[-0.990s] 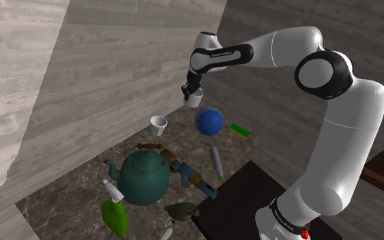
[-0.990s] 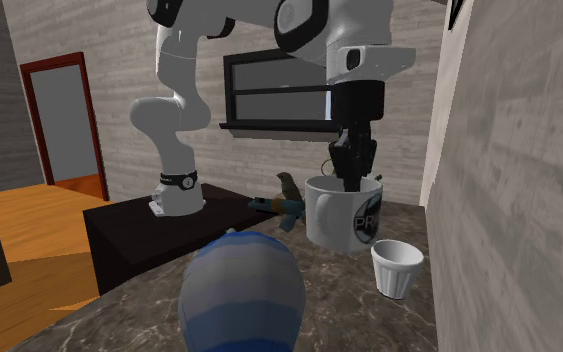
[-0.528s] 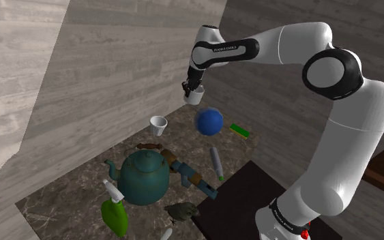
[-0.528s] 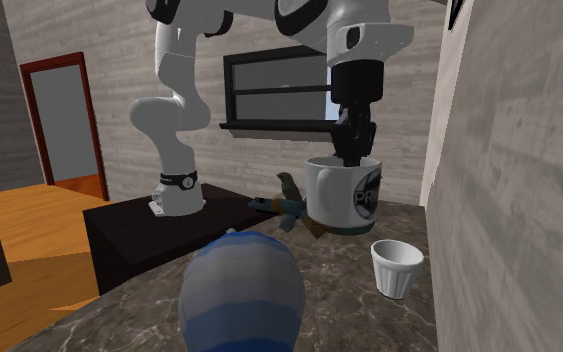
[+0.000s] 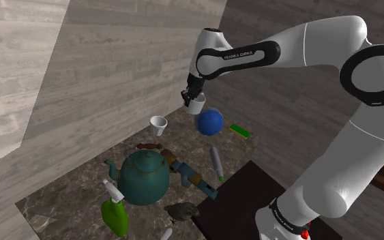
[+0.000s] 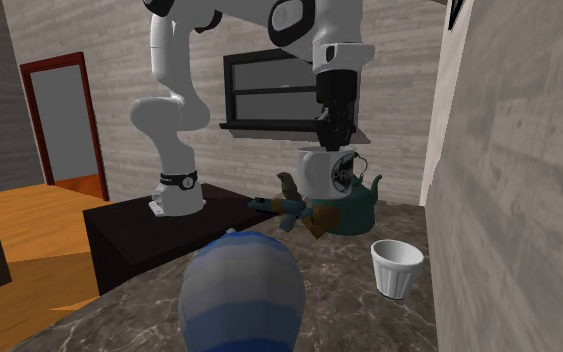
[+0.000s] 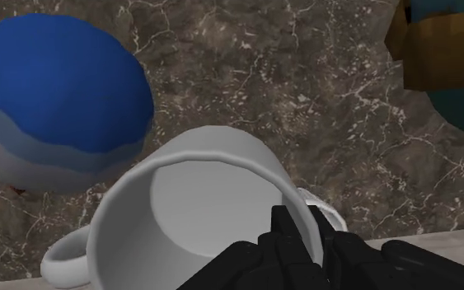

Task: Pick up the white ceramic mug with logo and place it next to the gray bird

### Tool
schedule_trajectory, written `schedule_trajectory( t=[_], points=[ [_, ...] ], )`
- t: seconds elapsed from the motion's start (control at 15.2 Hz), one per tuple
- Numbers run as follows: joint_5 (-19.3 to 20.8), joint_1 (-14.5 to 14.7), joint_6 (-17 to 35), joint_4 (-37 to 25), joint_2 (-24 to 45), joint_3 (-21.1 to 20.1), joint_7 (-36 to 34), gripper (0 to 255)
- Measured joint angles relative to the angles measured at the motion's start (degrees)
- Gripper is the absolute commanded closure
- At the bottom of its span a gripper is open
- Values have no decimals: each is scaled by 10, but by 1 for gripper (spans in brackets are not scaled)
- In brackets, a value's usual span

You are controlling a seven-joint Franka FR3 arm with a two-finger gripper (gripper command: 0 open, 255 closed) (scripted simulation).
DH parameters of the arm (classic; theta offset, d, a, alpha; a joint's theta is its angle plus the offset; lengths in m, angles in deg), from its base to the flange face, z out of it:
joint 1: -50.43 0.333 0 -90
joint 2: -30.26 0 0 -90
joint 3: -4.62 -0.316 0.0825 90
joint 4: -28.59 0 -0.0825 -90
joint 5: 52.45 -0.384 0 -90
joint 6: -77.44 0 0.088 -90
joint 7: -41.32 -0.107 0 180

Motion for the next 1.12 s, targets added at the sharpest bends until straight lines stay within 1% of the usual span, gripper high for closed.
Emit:
schedule_trajectory(
  t=[0.33, 0.73, 1.12],
  points=[
    [-2, 27, 20, 98, -76, -24, -52, 255],
    [-15, 61, 28, 189, -156, -60, -113, 255],
    [-39, 99, 21, 251, -223, -103, -177, 255]
  ],
)
